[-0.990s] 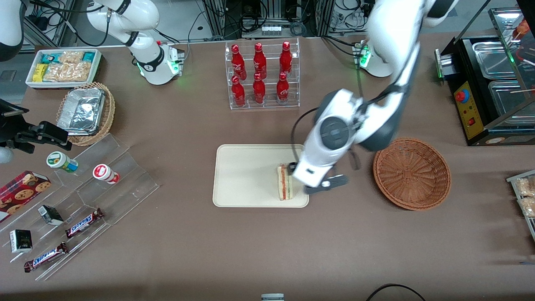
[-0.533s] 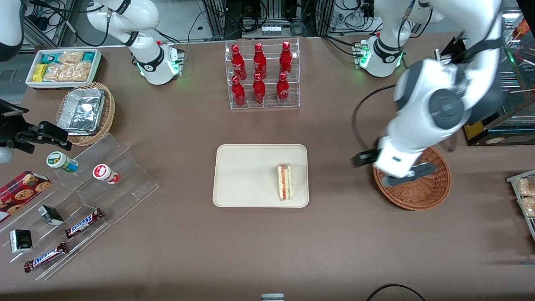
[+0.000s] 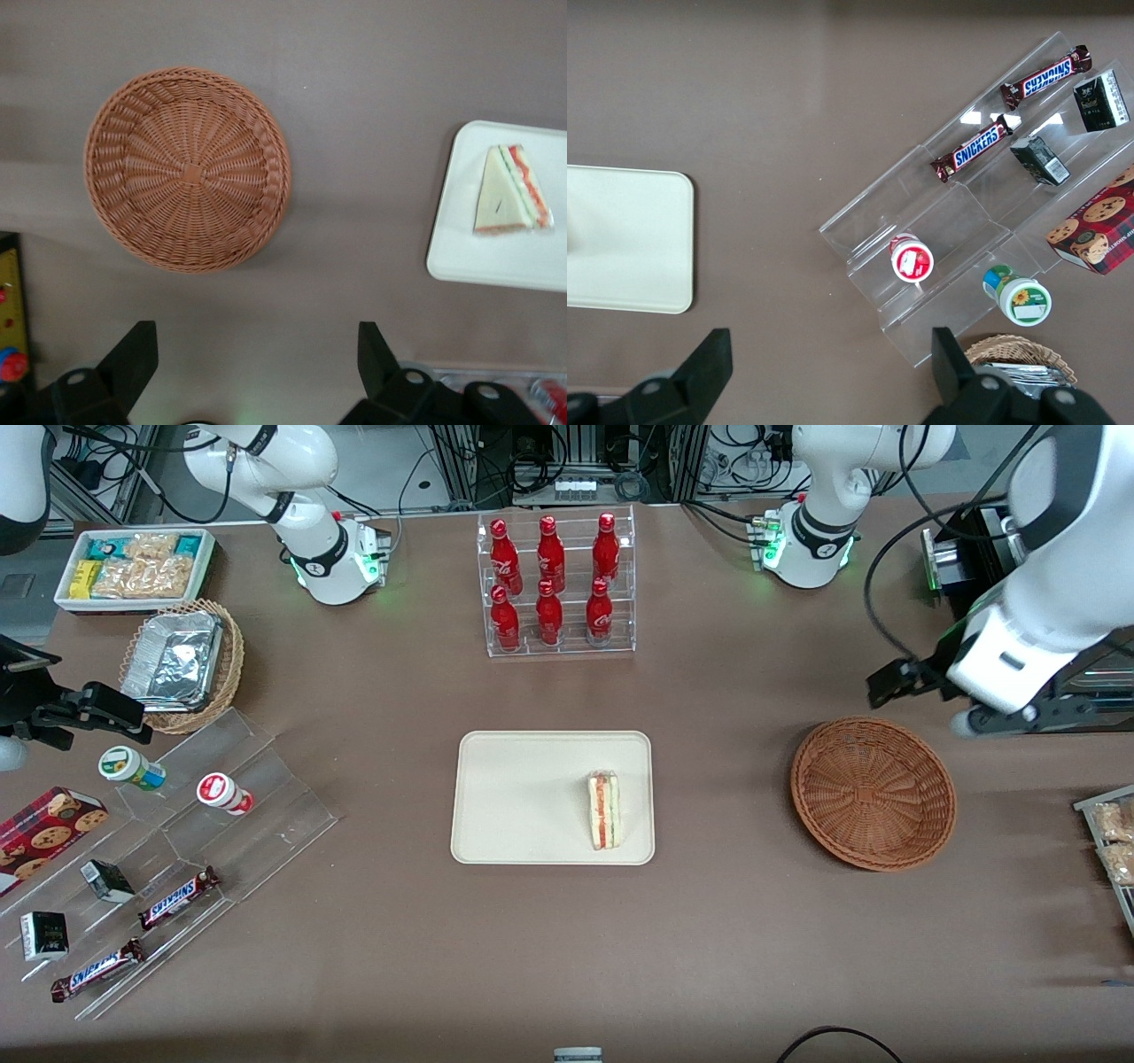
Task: Place sandwich from basket to tray
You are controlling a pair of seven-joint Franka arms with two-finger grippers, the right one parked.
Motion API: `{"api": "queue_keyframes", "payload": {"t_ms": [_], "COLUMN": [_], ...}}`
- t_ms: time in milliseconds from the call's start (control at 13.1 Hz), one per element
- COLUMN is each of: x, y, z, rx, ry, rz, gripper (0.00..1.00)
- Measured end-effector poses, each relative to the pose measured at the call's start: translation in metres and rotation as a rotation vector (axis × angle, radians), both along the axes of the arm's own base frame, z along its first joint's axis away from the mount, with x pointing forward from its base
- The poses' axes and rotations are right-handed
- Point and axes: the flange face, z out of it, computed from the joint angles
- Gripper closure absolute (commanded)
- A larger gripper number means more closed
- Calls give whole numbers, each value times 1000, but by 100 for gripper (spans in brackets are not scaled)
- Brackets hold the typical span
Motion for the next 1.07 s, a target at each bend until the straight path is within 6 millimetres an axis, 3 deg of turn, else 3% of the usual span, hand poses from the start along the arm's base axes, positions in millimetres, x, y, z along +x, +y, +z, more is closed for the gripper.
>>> {"api": "queue_keyframes", "payload": {"t_ms": [229, 457, 1067], "x": [-11, -13, -13], "y": [34, 59, 51], "z": [24, 29, 25], "rx": [-4, 54, 57], "ry": [-31, -43, -34], "rz": [-32, -27, -42], "gripper": [0, 0, 0]}}
